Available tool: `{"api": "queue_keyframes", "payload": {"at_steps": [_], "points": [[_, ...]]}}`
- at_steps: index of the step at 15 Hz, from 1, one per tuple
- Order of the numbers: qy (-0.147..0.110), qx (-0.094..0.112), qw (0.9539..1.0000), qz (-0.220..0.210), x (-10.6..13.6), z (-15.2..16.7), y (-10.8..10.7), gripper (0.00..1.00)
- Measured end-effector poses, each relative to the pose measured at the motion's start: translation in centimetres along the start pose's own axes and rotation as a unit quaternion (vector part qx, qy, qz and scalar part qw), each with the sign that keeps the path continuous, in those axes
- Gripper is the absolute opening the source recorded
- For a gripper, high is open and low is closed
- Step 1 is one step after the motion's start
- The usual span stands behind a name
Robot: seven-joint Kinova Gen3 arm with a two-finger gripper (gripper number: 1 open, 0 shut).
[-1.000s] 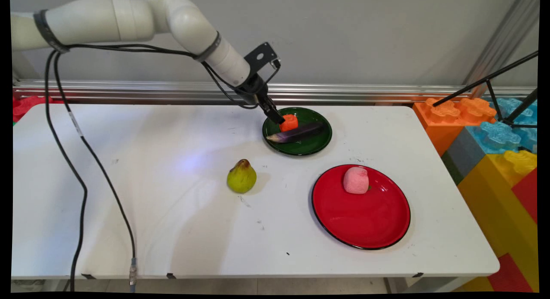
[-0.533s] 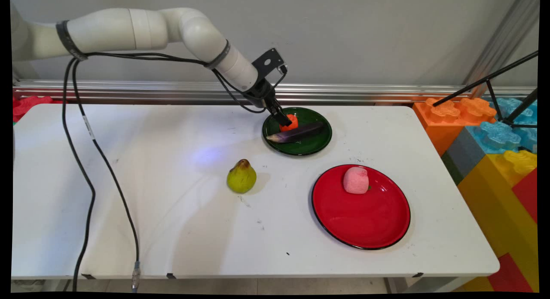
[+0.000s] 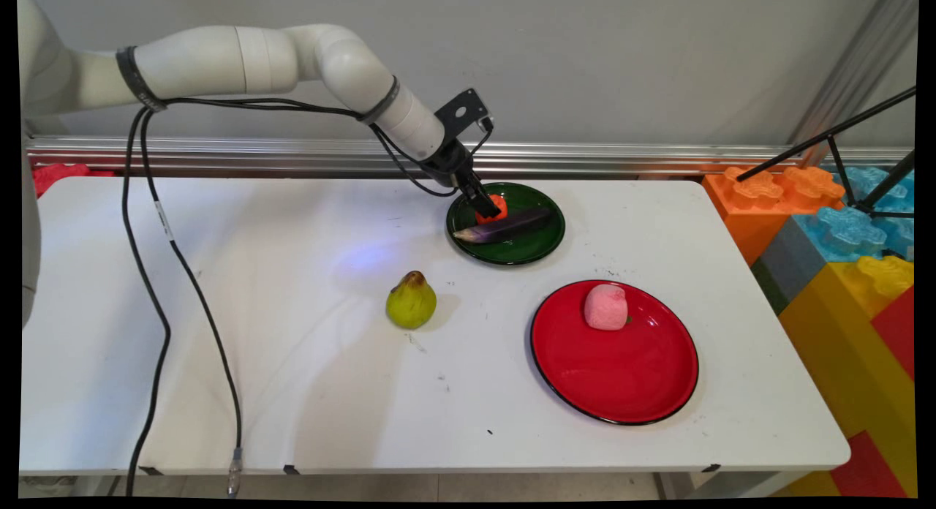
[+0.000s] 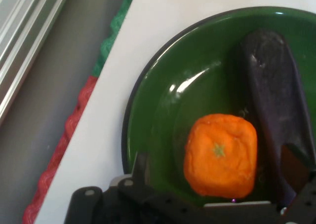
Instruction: Pick up the mandarin from the green plate, then place the picked object on the table
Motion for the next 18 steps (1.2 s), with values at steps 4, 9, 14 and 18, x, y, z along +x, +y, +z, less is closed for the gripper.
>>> {"api": "queue_keyframes", "payload": {"at_steps": [4, 9, 14, 18], "points": [[0.002, 0.001, 1.0000, 0.002, -0.03, 0.47, -0.25, 1.00], [0.000, -0.002, 1.0000, 0.002, -0.12, 0.73, -0.19, 0.00], [-0.004, -0.008, 1.0000, 0.003, -0.28, 0.75, 0.05, 0.00], [-0.001, -0.007, 0.9999, 0.007, 0.05, 0.37, 0.07, 0.00]]}}
